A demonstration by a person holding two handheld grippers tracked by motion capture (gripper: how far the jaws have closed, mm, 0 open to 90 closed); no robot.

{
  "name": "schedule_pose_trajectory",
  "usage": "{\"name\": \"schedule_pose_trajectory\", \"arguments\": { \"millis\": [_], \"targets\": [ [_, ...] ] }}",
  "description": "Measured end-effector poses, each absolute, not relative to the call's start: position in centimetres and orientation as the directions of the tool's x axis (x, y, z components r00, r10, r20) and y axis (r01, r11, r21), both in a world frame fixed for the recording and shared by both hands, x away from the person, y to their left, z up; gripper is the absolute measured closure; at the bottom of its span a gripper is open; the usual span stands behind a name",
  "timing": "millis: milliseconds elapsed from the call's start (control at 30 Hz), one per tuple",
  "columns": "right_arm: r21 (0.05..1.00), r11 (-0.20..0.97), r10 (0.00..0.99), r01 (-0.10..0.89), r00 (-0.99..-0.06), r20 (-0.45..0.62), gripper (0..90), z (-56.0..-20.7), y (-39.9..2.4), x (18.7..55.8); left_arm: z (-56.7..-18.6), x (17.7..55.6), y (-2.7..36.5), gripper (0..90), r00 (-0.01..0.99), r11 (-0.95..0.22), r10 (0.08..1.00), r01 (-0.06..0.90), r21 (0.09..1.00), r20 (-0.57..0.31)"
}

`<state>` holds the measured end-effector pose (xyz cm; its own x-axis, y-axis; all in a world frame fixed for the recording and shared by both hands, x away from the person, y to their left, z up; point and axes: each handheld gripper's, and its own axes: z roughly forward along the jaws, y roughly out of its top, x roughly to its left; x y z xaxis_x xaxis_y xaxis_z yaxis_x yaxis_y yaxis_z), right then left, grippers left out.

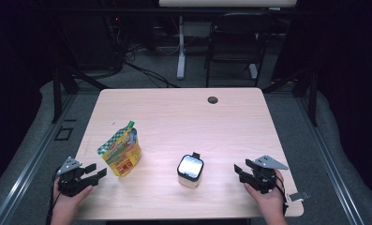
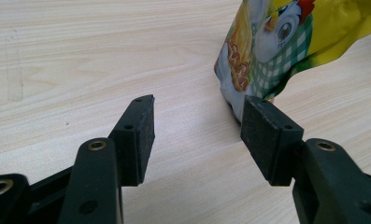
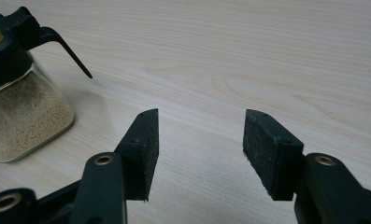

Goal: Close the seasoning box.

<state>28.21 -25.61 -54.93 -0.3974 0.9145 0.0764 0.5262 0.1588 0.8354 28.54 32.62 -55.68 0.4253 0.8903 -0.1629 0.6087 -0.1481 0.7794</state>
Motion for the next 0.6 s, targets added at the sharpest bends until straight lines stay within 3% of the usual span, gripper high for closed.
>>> {"name": "schedule_pose_trajectory", "arguments": {
  "millis": [600],
  "targets": [
    [0.831, 0.148, 0.916, 0.537, -0.392, 0.091, 45.1, -55.18, -25.38, 28.22, -55.44, 28.46, 32.94, 45.2, 0.421, -0.138, 0.892, 0.603, 0.786, -0.166]
  ]
}}
